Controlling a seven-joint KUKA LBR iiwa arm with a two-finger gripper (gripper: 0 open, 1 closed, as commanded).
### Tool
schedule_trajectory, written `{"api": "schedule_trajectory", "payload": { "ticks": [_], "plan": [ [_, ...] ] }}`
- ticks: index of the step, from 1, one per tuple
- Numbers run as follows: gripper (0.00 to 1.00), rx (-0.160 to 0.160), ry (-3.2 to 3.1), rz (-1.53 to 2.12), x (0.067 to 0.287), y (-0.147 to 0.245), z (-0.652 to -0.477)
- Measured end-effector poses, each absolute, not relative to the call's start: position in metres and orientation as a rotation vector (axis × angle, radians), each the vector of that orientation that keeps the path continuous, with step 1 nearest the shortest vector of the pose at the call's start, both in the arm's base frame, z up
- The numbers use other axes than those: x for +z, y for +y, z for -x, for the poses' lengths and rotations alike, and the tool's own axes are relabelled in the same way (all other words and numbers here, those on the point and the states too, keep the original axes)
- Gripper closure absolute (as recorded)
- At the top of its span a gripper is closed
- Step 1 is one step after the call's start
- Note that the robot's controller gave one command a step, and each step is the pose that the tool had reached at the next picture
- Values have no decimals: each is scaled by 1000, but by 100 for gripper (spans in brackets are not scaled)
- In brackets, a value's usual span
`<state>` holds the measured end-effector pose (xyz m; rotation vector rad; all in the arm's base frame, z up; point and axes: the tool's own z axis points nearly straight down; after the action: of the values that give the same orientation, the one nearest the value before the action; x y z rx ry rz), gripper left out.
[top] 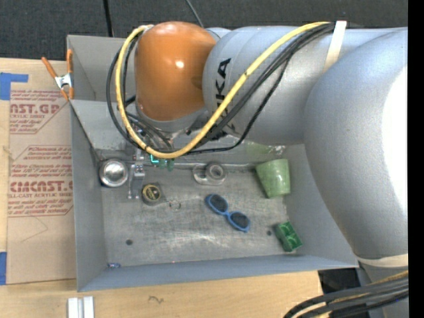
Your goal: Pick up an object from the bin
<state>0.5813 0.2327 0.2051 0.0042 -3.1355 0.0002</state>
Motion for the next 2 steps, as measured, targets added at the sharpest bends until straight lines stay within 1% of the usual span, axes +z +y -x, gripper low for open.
{"api": "schedule_trajectory", "payload": {
  "ticks": [1, 2],
  "plan": [
    [0, 4, -3134, -48, 99, 196, -586],
    [0, 2, -3042, 781, 76, 157, -587]
  ]
}}
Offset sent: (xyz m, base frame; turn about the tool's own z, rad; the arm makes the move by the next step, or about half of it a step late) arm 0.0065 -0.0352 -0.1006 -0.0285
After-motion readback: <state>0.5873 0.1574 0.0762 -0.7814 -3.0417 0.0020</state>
